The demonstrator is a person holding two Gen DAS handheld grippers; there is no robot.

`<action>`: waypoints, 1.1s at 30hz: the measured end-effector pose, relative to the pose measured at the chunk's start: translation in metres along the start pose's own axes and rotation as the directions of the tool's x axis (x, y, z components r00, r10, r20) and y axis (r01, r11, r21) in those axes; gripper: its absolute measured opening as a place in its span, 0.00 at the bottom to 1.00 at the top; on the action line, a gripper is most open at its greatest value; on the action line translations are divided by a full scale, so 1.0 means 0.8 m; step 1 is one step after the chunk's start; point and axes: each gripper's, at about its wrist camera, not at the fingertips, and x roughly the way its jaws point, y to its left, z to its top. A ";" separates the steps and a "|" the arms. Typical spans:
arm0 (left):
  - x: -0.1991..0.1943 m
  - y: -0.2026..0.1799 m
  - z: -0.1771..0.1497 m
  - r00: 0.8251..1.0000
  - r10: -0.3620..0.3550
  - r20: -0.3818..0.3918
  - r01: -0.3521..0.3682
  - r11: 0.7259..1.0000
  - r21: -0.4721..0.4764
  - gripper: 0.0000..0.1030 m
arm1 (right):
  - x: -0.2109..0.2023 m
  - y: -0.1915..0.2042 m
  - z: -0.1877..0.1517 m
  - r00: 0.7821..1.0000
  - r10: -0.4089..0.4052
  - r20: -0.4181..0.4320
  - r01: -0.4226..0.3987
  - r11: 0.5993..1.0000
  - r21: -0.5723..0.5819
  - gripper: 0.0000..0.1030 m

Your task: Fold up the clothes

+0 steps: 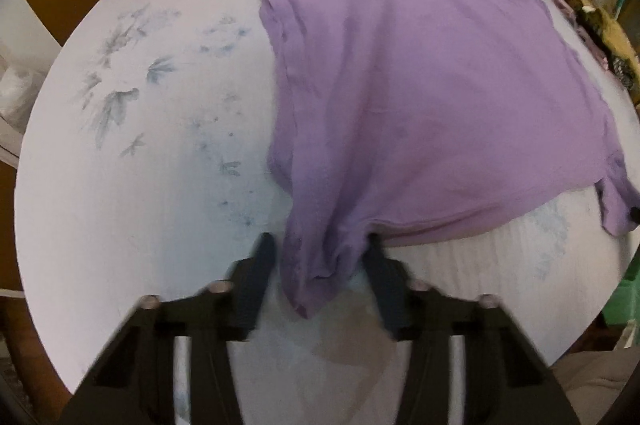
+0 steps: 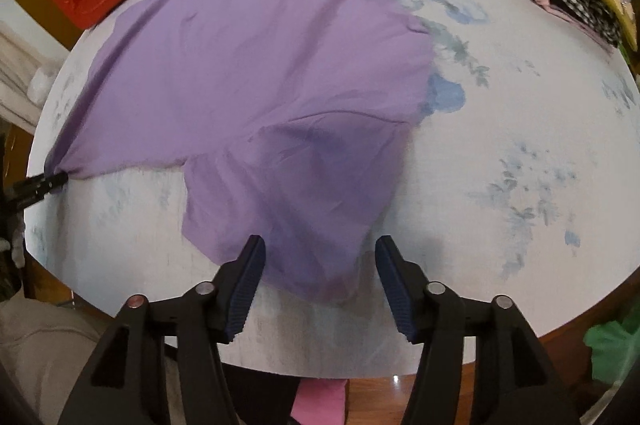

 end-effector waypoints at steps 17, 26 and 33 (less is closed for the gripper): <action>-0.081 0.004 0.092 0.983 -0.096 0.159 0.105 0.993 -0.053 0.07 | -0.071 -0.010 0.102 0.970 0.035 0.241 -0.024 0.998 -0.050 0.11; -0.053 0.007 0.173 0.979 -0.094 0.182 0.112 0.990 -0.090 0.07 | -0.076 -0.031 0.198 0.965 0.028 0.260 -0.009 0.997 -0.074 0.11; -0.018 0.012 0.158 0.991 -0.064 0.120 0.077 0.991 -0.107 0.07 | -0.022 -0.045 0.136 0.991 0.076 0.109 -0.079 0.997 0.020 0.13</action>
